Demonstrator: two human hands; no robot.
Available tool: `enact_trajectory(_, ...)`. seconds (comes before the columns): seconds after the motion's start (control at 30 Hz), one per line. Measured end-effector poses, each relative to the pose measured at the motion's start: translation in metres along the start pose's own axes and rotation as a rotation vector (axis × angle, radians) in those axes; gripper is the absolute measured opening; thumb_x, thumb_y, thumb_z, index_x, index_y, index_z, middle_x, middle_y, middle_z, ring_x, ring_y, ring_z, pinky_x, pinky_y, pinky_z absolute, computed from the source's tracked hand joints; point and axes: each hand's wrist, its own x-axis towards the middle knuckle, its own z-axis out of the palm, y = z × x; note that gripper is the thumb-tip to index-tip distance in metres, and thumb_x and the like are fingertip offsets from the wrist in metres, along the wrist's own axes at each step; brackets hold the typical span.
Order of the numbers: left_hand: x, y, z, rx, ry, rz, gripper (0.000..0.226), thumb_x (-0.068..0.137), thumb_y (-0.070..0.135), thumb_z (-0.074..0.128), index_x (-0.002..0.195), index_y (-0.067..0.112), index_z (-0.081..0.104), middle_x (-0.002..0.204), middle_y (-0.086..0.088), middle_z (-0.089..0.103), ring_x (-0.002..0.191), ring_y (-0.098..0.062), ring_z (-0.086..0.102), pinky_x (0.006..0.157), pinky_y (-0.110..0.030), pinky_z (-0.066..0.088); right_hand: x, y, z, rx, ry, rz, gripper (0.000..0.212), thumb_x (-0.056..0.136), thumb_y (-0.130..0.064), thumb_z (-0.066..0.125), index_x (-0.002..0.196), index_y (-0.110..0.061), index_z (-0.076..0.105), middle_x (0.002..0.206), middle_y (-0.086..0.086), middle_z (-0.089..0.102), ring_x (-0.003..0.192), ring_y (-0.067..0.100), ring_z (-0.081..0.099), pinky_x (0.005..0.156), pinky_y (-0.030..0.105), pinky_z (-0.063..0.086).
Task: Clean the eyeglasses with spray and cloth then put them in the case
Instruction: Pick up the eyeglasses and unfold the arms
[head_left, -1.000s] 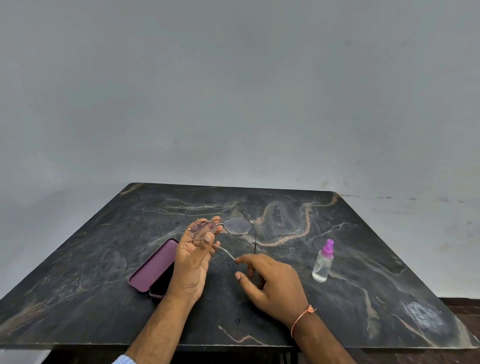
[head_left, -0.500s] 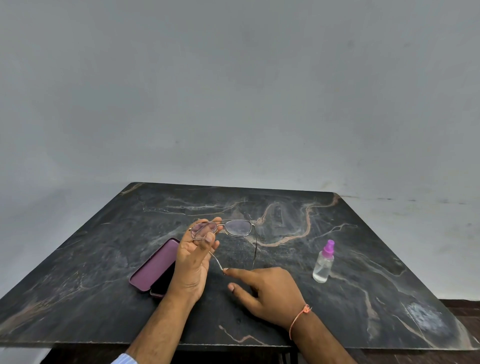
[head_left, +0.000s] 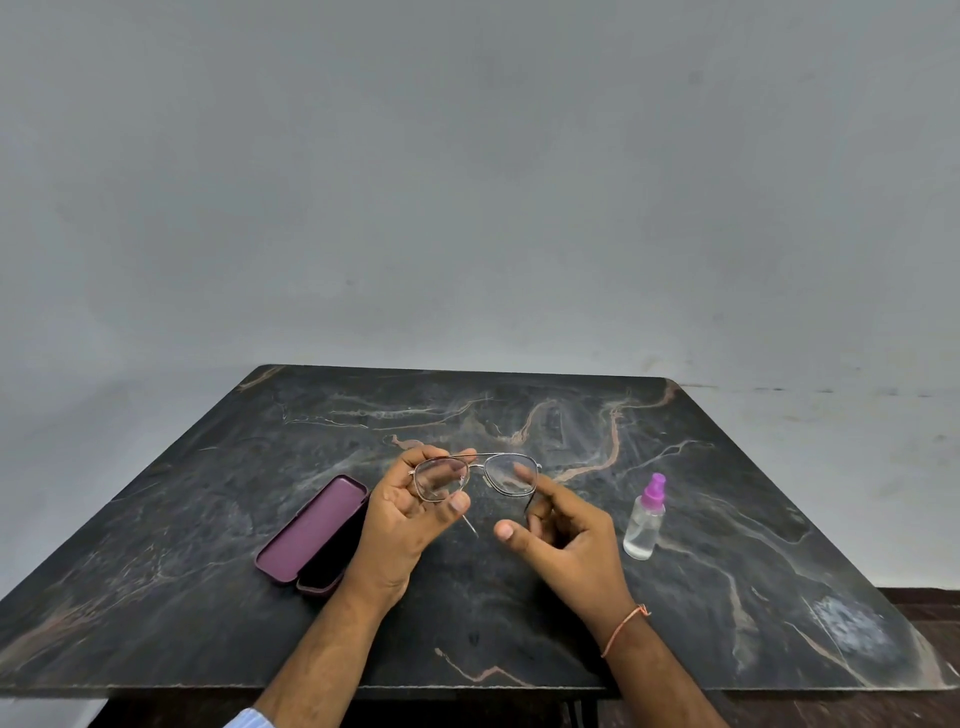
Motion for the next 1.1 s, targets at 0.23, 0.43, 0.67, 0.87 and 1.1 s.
enact_trajectory(0.23,-0.0017,-0.0006,0.0025,0.133,-0.053,0.07,0.055,0.074,0.028,0.098,0.123,0.029,0.074,0.122,-0.009,0.083,0.119,-0.02,0.079,0.103,-0.029,0.06,0.0032,0.0008,0.0013,0.164,0.008,0.092,0.074,0.07,-0.066,0.093,0.136,-0.039,0.072,0.067,-0.006,0.054,0.066,0.023,0.044,0.068,0.041,0.04)
enact_trajectory(0.43,-0.0019,-0.0046,-0.0012,0.268,-0.051,0.146,0.061,0.072,0.062,0.098,0.123,0.038,0.074,0.106,-0.002,0.078,0.107,-0.015,0.076,0.103,-0.031,0.06,0.0033,0.0048,0.0015,0.188,0.029,0.127,0.066,0.074,-0.063,0.092,0.134,-0.041,0.074,0.068,-0.01,0.053,0.068,0.019,0.046,0.07,0.04,0.042)
enact_trajectory(0.67,-0.0018,-0.0087,-0.006,0.44,-0.023,0.235,0.054,0.077,0.055,0.095,0.125,0.042,0.074,0.096,0.005,0.07,0.098,-0.022,0.069,0.094,-0.044,0.054,0.0042,0.0064,0.0023,0.199,0.039,0.155,0.064,0.075,-0.064,0.091,0.133,-0.042,0.075,0.07,-0.006,0.054,0.07,0.021,0.048,0.072,0.042,0.044)
enact_trajectory(0.87,-0.0029,-0.0075,-0.0069,0.54,0.031,0.331,0.058,0.08,0.07,0.089,0.126,0.039,0.074,0.095,0.001,0.066,0.09,-0.016,0.064,0.091,-0.027,0.052,0.0037,0.0052,0.001,0.186,0.036,0.153,0.064,0.076,-0.064,0.089,0.134,-0.04,0.075,0.069,-0.012,0.053,0.068,0.019,0.045,0.07,0.04,0.042)
enact_trajectory(1.1,-0.0031,-0.007,-0.0066,0.557,0.019,0.348,0.055,0.08,0.07,0.088,0.125,0.044,0.072,0.103,0.011,0.067,0.094,-0.02,0.064,0.095,-0.024,0.052,0.004,0.0072,-0.001,0.165,0.018,0.143,0.056,0.082,-0.053,0.089,0.134,-0.04,0.074,0.07,-0.01,0.052,0.068,0.017,0.046,0.07,0.04,0.043)
